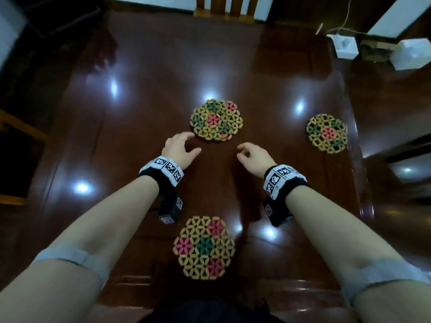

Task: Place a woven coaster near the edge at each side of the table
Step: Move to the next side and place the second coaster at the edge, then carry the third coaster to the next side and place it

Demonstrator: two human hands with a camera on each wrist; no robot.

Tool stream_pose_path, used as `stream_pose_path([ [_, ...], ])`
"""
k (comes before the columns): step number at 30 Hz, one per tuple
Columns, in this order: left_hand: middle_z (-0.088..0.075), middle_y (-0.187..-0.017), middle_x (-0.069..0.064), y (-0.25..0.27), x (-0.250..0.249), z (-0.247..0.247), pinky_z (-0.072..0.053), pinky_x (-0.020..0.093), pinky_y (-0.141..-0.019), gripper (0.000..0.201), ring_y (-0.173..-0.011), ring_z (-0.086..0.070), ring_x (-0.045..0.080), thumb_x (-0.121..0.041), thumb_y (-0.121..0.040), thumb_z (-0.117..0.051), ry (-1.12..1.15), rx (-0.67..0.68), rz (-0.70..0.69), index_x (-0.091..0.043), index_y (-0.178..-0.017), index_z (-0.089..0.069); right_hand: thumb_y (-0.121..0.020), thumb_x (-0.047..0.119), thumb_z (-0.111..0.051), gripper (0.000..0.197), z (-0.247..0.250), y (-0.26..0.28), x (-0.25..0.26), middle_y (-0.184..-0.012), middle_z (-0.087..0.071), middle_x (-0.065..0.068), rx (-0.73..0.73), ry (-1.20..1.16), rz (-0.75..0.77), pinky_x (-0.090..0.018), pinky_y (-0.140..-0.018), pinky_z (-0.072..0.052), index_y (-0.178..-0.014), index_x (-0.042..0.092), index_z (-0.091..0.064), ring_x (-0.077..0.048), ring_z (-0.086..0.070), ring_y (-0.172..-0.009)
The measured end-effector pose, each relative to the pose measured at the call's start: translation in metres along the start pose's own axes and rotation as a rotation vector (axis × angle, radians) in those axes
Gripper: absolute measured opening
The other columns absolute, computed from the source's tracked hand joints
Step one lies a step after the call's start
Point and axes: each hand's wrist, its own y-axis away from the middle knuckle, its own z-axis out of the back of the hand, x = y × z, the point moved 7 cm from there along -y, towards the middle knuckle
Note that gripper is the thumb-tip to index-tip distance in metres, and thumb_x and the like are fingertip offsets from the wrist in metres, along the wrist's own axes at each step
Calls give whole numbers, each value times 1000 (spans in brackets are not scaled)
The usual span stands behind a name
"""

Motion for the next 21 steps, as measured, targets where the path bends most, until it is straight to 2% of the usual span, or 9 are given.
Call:
stream_pose_path([
  [1,-54,-136,6,-12,-1,1,-38,36,-103,54,-126,-48,26,-35,-85,-65,78,-34,37,-17,-133,-49,-94,30,-49,42,3,-13,4,-128,-58,-4,-22,-29,15,-33,-100,-41,-134,17,-49,-24,-52,-120],
  [3,-52,-139,10,-32,-2,2,-40,32,-103,63,-126,-51,24,-33,-83,-69,283,-80,163,-10,-136,-45,-93,34,-50,53,6,-33,10,-144,-44,-12,-37,-30,33,-39,-110,-33,-142,16,-39,-31,-41,-132],
  [6,-52,-139,12,-54,-3,-1,-42,30,-104,69,-125,-54,22,-31,-81,-72,470,-91,317,-6,-138,-41,-94,36,-48,66,5,-53,14,-158,-22,-11,8,-91,-8,-41,-116,-20,-150,16,-20,-34,-20,-143],
  [8,-61,-127,11,-64,-2,-6,-45,37,-104,70,-117,-59,23,-30,-78,-74,524,-85,368,-6,-136,-44,-94,34,-49,67,5,-60,17,-159,-18,-10,-11,-163,-7,-40,-117,-17,-151,17,-19,-33,-15,-146],
  [10,-68,-114,9,-69,0,-13,-50,41,-98,69,-106,-65,24,-30,-75,-75,549,-53,413,-7,-134,-47,-94,30,-51,65,6,-63,20,-159,-19,-10,-35,-218,-7,-38,-118,-16,-150,16,-22,-31,-15,-146],
  [13,-67,-106,4,-69,-1,-14,-49,33,-97,53,-101,-64,21,-29,-81,-70,438,-47,389,-10,-128,-56,-92,24,-53,62,5,-61,20,-156,-25,-11,-47,-302,-22,-38,-119,-20,-148,15,-27,-29,-22,-144],
  [16,-62,-98,2,-62,-7,-4,-45,26,-82,35,-94,-60,18,-25,-85,-65,338,-119,272,-11,-116,-62,-92,22,-53,60,5,-54,23,-152,-30,-12,-67,-403,-43,-43,-115,-30,-147,15,-29,-28,-34,-139],
  [18,-62,-97,1,-57,-9,0,-49,28,-81,26,-90,-61,18,-22,-86,-64,392,-123,211,-13,-110,-63,-92,20,-53,60,5,-47,28,-152,-30,-11,-84,-431,-49,-43,-113,-34,-147,15,-29,-26,-38,-136],
  [21,-64,-110,12,-47,-11,3,-60,38,-76,13,-94,-67,25,-12,-89,-59,588,-39,179,-14,-101,-60,-92,20,-53,60,6,-33,33,-152,-30,-10,-164,-468,-51,-43,-111,-37,-147,15,-29,-26,-41,-134],
])
